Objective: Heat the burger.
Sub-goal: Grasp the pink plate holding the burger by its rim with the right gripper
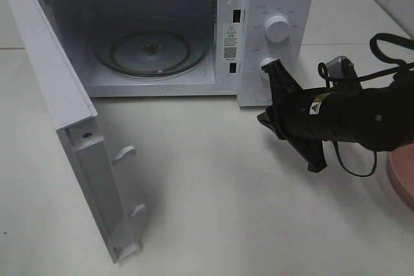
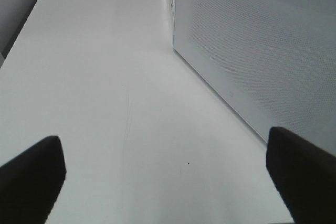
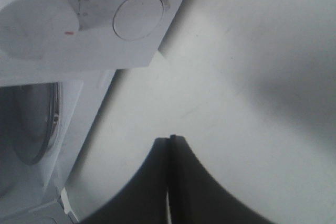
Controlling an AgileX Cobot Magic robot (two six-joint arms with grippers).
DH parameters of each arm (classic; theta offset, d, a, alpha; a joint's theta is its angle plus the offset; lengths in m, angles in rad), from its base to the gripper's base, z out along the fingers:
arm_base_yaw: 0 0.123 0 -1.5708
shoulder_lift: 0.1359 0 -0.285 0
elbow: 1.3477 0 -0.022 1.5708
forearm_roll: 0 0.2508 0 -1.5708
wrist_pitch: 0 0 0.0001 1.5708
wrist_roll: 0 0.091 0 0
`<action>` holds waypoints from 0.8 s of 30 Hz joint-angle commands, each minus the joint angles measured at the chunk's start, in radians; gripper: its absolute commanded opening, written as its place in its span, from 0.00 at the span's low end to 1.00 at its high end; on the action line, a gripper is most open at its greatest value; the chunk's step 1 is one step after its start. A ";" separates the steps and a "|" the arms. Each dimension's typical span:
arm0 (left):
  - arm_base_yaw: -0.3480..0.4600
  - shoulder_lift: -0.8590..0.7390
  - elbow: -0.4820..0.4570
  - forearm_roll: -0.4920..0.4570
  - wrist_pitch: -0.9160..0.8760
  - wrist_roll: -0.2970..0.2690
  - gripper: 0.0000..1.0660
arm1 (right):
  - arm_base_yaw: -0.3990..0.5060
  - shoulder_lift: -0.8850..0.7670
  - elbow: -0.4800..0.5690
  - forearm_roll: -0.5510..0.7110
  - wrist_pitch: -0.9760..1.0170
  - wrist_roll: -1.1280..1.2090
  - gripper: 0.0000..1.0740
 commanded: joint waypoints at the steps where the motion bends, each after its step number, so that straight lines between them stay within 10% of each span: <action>1: 0.002 -0.019 0.003 -0.003 -0.009 -0.003 0.92 | -0.005 -0.068 0.003 -0.098 0.127 -0.030 0.03; 24: 0.002 -0.019 0.003 -0.003 -0.009 -0.003 0.92 | -0.005 -0.268 0.001 -0.164 0.814 -0.872 0.05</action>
